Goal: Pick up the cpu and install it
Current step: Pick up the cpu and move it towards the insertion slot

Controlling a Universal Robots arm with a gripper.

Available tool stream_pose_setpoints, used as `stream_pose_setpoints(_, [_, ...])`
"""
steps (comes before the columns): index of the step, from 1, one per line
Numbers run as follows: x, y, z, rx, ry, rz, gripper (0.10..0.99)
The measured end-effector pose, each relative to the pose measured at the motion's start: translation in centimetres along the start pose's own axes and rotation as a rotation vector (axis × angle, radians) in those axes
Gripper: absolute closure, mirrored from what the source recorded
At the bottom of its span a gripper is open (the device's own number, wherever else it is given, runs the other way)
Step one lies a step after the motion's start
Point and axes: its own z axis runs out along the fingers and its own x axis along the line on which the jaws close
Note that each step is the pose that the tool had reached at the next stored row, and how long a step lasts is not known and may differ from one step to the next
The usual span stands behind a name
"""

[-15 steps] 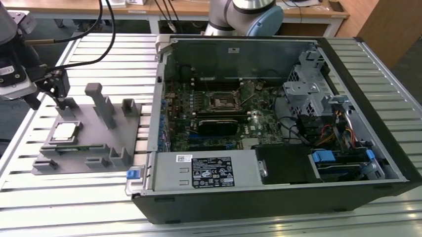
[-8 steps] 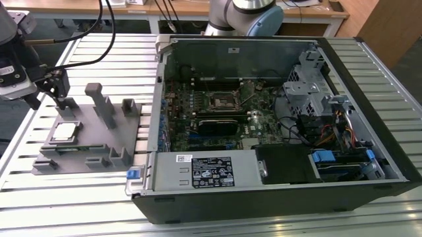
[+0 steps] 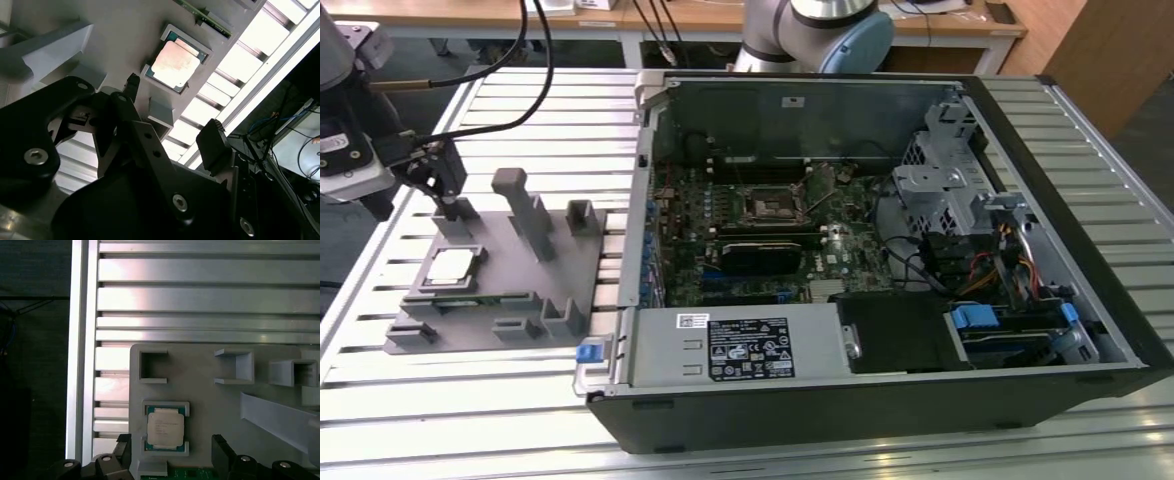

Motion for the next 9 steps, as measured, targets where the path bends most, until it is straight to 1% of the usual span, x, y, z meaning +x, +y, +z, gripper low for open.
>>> stream_pose_setpoints(4, [0.09, -0.15, 0.08, 0.000, 0.0005, -0.014, 0.349])
stream_pose_setpoints(9, [0.10, -0.16, 0.19, 0.001, 0.0007, -0.016, 0.349])
